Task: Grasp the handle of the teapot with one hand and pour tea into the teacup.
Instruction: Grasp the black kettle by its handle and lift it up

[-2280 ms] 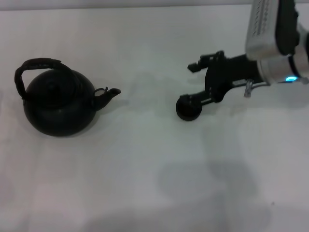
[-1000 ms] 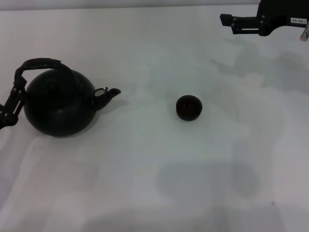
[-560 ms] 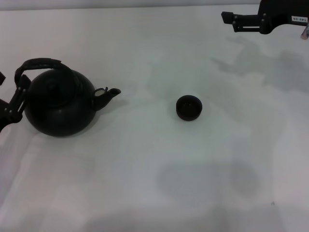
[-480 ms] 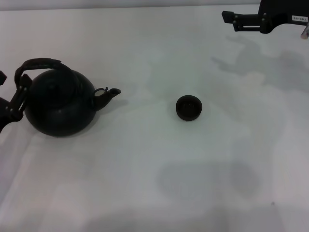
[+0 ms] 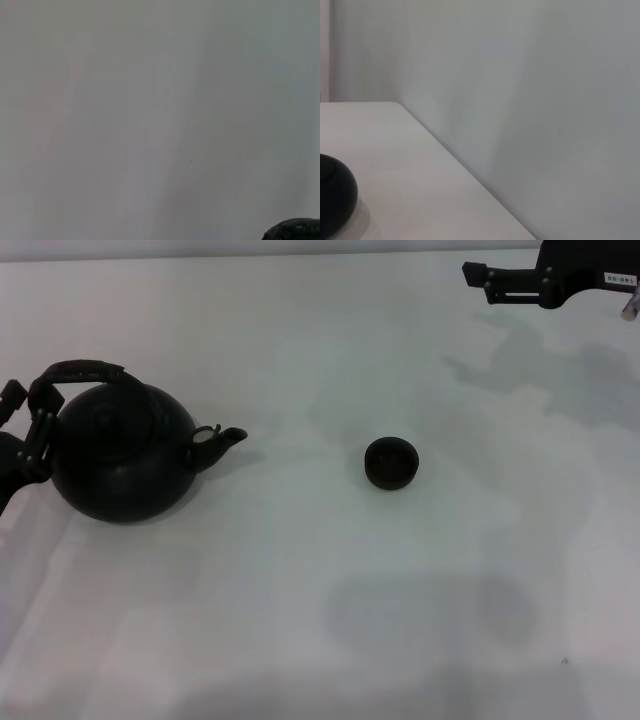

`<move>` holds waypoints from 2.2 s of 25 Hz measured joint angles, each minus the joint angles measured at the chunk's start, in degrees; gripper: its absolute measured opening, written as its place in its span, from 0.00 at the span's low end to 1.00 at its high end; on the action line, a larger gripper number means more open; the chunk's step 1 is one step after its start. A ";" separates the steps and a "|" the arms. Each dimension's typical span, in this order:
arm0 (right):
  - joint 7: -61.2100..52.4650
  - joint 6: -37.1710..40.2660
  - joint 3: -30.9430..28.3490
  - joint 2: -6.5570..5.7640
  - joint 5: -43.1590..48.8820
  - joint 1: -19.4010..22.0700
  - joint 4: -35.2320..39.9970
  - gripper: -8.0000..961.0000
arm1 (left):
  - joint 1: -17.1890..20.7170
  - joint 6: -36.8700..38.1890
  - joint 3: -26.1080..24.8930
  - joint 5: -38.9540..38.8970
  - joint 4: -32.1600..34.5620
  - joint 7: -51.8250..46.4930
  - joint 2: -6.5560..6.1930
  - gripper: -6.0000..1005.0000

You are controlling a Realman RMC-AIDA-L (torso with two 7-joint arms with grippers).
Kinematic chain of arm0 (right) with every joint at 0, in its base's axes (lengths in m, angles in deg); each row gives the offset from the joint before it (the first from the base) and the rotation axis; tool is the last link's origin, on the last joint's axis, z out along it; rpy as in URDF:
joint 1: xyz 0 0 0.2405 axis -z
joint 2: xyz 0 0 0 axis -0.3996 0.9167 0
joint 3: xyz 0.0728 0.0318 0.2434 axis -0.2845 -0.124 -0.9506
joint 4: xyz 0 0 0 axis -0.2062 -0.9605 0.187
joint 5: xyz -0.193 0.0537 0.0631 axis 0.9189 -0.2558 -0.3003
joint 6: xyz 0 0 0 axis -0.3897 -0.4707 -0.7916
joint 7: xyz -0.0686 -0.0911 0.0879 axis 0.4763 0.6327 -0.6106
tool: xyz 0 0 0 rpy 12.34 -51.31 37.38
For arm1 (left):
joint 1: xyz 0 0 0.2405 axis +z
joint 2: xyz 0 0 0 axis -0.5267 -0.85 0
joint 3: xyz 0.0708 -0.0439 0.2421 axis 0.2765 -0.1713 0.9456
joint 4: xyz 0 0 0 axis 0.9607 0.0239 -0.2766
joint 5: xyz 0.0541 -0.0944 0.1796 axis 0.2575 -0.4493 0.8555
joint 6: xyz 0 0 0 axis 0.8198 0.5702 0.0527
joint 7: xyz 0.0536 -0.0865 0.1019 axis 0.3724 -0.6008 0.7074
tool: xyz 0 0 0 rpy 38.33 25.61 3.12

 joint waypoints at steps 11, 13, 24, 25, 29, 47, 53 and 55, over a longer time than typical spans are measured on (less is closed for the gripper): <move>0.64 1.64 0.36 0.09 0.00 -0.28 0.65 0.90 | -0.57 -1.17 0.02 0.03 0.00 -1.93 0.13 0.31; 0.96 1.91 0.46 0.08 0.00 -0.28 0.75 0.90 | -0.94 -1.51 0.24 0.04 0.00 -2.42 0.05 0.27; 2.31 2.25 0.21 0.15 -0.96 -0.46 2.88 0.90 | -1.66 -2.66 0.62 0.61 2.59 -3.76 -0.02 0.16; 2.74 2.25 0.17 0.16 -1.44 -0.46 3.26 0.90 | -1.66 -2.66 0.62 0.64 3.16 -3.90 -0.02 0.16; 4.55 2.26 0.06 0.11 -3.49 -0.19 4.75 0.90 | -1.69 -2.72 0.62 1.81 6.15 -6.38 0.01 0.16; 14.84 3.41 -0.03 0.09 -13.39 0.02 13.82 0.90 | -0.11 -24.12 13.65 13.71 40.32 -32.98 0.27 0.16; 17.87 3.45 -0.09 0.07 -16.90 0.51 16.16 0.90 | 0.69 -34.09 20.15 24.86 54.18 -47.78 0.15 0.15; 18.73 3.27 -0.10 0.03 -17.95 0.73 16.52 0.90 | 0.48 -35.47 20.74 29.90 57.23 -53.87 0.15 0.15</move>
